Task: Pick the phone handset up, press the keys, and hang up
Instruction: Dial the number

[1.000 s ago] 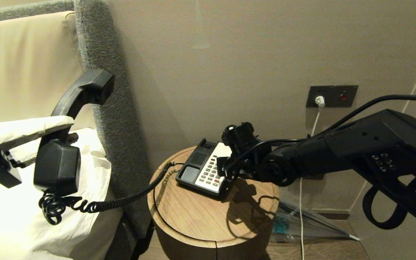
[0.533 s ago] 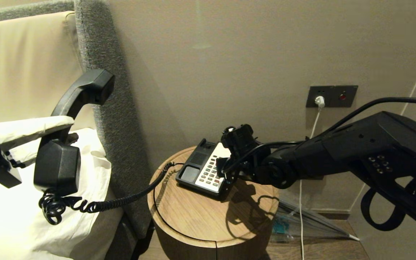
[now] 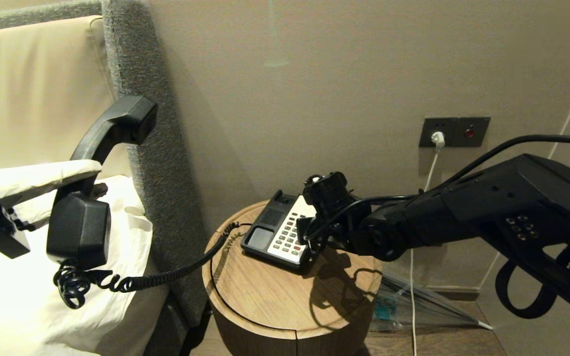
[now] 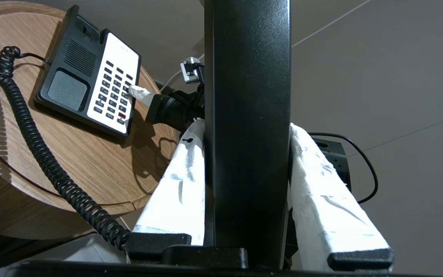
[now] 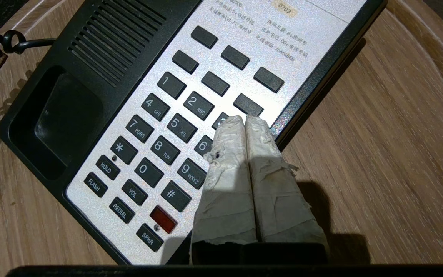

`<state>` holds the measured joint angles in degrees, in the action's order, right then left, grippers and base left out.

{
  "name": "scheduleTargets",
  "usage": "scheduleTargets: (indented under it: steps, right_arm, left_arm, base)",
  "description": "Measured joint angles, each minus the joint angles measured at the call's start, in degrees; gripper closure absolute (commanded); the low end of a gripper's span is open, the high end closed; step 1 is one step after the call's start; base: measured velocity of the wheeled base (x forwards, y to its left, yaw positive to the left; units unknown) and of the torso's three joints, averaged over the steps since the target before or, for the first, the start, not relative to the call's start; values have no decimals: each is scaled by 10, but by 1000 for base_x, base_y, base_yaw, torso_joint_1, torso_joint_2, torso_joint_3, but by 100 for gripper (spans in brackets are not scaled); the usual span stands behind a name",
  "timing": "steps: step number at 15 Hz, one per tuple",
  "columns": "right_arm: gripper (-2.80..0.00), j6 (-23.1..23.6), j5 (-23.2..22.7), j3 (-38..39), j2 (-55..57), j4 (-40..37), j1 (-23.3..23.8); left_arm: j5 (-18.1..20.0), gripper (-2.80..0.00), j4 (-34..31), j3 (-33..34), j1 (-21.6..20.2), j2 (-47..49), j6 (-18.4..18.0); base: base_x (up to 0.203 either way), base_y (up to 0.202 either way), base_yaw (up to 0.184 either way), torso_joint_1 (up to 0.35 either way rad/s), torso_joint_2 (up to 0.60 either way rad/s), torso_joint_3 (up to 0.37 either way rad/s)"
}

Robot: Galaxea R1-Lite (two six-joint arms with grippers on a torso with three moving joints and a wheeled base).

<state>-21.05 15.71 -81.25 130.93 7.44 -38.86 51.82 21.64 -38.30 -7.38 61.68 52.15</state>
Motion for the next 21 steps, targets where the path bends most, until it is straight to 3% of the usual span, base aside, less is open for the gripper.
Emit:
scheduleTargets:
  steps: [21]
  right_arm:
    - [0, -1, -1, -12, -20, 0, -3]
  left_arm:
    - [0, 0, 0, 3, 0, -5, 0]
  base:
    - [0, 0, 0, 0, 0, 0]
